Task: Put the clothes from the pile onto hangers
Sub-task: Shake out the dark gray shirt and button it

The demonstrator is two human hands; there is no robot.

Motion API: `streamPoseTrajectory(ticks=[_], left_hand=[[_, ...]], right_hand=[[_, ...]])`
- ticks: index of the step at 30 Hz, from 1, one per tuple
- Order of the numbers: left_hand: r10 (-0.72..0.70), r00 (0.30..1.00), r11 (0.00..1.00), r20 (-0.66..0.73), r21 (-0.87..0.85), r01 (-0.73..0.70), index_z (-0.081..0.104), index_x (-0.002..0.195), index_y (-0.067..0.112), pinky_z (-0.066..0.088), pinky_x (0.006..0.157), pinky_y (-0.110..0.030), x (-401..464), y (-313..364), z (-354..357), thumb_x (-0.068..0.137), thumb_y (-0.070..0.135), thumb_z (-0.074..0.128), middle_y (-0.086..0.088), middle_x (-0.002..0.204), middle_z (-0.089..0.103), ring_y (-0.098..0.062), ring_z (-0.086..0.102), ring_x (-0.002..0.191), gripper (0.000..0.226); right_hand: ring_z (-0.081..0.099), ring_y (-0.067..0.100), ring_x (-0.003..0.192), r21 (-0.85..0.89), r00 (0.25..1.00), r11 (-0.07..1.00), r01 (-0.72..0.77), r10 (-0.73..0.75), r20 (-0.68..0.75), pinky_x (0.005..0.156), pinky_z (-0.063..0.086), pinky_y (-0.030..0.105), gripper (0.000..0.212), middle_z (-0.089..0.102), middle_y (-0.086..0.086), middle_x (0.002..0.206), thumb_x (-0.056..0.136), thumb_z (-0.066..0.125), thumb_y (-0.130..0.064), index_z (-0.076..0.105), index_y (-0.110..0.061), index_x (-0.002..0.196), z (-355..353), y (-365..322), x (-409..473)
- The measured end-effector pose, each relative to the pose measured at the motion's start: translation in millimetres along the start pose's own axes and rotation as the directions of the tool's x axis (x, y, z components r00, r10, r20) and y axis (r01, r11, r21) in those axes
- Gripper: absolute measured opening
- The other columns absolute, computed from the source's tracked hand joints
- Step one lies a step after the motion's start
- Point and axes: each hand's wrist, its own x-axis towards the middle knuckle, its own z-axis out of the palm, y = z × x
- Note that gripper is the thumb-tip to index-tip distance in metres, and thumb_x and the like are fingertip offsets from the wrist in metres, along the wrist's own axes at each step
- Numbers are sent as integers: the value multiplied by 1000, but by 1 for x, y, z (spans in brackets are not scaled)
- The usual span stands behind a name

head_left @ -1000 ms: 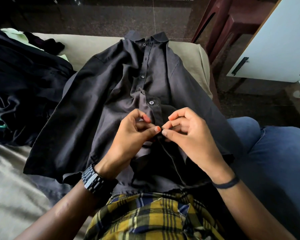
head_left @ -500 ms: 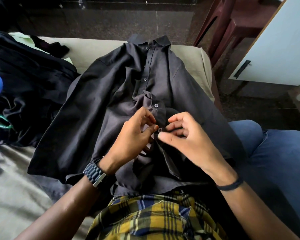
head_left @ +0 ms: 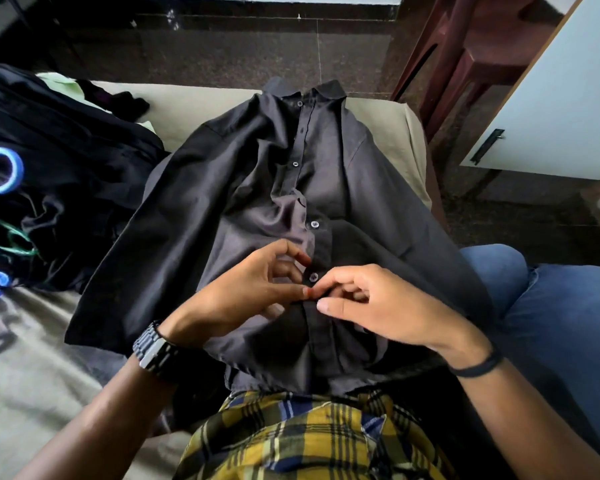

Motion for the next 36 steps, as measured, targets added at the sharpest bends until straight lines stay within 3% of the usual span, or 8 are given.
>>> streamPoseTrajectory(ticks=[4, 13, 16, 21, 24, 27, 31, 36], left_hand=[[-130, 986, 991, 108, -8, 132, 54, 104, 12, 48, 43, -20, -6, 2, -10, 90, -3, 55, 1, 65, 57, -10, 55, 48, 20], [104, 927, 990, -360, 129, -61, 41, 119, 21, 53, 61, -31, 60, -4, -21, 89, 24, 64, 0, 94, 58, -8, 59, 72, 37], [138, 958, 986, -251, 131, -107, 37, 130, 24, 50, 58, -17, 82, 1, -22, 82, 0, 69, 4, 97, 53, 0, 56, 81, 62], [-17, 1000, 717, 0, 697, 13, 58, 93, 11, 46, 62, -21, 95, -6, -39, 74, -6, 60, -5, 87, 63, -16, 61, 81, 26], [-146, 989, 789, 9, 604, 111, 60, 112, 8, 55, 64, -28, 87, -16, -51, 83, 1, 54, -10, 100, 66, -23, 66, 85, 31], [58, 977, 880, -204, 473, 46, 58, 114, 20, 57, 60, -30, 77, -22, -65, 85, 8, 53, -5, 99, 68, -19, 68, 77, 31], [337, 765, 926, -549, 338, -166, 52, 114, 25, 58, 75, -39, 60, -19, -103, 88, 3, 57, -6, 92, 66, -23, 67, 76, 34], [450, 311, 891, -837, 399, -217, 47, 118, 25, 47, 73, -10, 11, -20, -169, 89, 2, 57, 7, 94, 63, 1, 61, 78, 39]], right_hand=[[65, 10, 74, 54, 998, 998, 38, -41, 46, 76, 54, 32, 13, 72, 4, 80, 90, 62, -12, 70, -21, 87, -14, -2, 24], [51, 18, 108, -317, 898, 948, -4, -136, -418, 94, 38, 22, 42, 47, 2, 115, 81, 72, -14, 55, -17, 119, -21, 18, 99], [46, 24, 124, -373, 936, 927, -46, -90, -339, 99, 32, 23, 65, 48, 12, 131, 78, 69, -6, 42, -16, 136, -19, 27, 118], [63, 22, 101, -360, 985, 924, -128, 75, -157, 76, 40, 18, 44, 66, 10, 107, 79, 70, -9, 55, -14, 120, -6, 48, 123], [60, 12, 87, -358, 992, 925, -123, 125, -18, 71, 40, 16, 43, 64, -2, 92, 77, 74, -12, 57, -19, 116, -6, 48, 123], [57, 17, 98, -492, 999, 870, -36, 44, 5, 72, 34, 16, 36, 57, -6, 90, 80, 65, -10, 59, -21, 114, -14, 28, 131], [46, 4, 76, -567, 986, 808, 161, -156, 57, 67, 30, 14, 37, 37, -12, 70, 87, 57, -15, 60, -26, 123, -12, -35, 153], [47, 5, 54, -352, 929, 860, 370, -343, 140, 62, 39, 16, 20, 47, -6, 56, 87, 60, -14, 70, -25, 100, 39, -111, 212]])
